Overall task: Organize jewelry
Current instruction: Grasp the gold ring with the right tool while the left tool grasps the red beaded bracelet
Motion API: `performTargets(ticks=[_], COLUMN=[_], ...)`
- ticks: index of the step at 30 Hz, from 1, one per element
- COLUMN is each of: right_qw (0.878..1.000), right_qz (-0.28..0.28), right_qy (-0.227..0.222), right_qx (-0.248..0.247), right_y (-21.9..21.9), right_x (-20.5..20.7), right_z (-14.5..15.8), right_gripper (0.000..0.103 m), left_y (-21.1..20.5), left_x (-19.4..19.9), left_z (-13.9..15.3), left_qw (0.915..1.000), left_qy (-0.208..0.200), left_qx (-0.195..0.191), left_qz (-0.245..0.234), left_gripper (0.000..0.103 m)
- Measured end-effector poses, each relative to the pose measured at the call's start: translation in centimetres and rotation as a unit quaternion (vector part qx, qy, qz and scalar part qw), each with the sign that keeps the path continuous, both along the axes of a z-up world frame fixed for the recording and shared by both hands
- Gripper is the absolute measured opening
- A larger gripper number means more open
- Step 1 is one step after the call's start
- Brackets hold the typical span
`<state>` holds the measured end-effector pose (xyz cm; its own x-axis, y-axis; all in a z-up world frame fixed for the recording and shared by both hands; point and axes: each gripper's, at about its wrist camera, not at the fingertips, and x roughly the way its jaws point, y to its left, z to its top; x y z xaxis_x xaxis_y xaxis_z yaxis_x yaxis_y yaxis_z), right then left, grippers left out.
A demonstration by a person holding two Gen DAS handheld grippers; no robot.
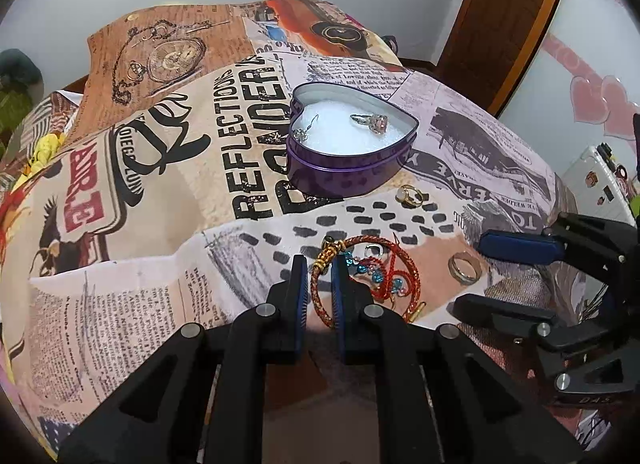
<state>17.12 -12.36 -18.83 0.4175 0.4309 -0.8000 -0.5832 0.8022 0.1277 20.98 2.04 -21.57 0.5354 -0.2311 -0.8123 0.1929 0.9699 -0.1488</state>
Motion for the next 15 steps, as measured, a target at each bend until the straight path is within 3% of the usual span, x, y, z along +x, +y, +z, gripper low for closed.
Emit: performTargets(ticks=[7,15], right_qw=[1.0,1.0], right_qz=[0.011,0.014], right_qy=[0.008,-0.008], right_qx=[0.008,-0.005], right_y=[0.3,0.6], right_x=[0.4,-0.1], right_z=[-0.3,0.1], right_gripper=[0.02,0.019], left_y=[0.0,0.5], left_x=[-0.3,-2.0], left_z=[0.2,1.2], left_qw=[1.0,0.9995], left_qy=[-0.005,-0.013], left_qx=[-0.001,-0.003], left_qz=[0.006,0.027], left_gripper=[0.004,0.003])
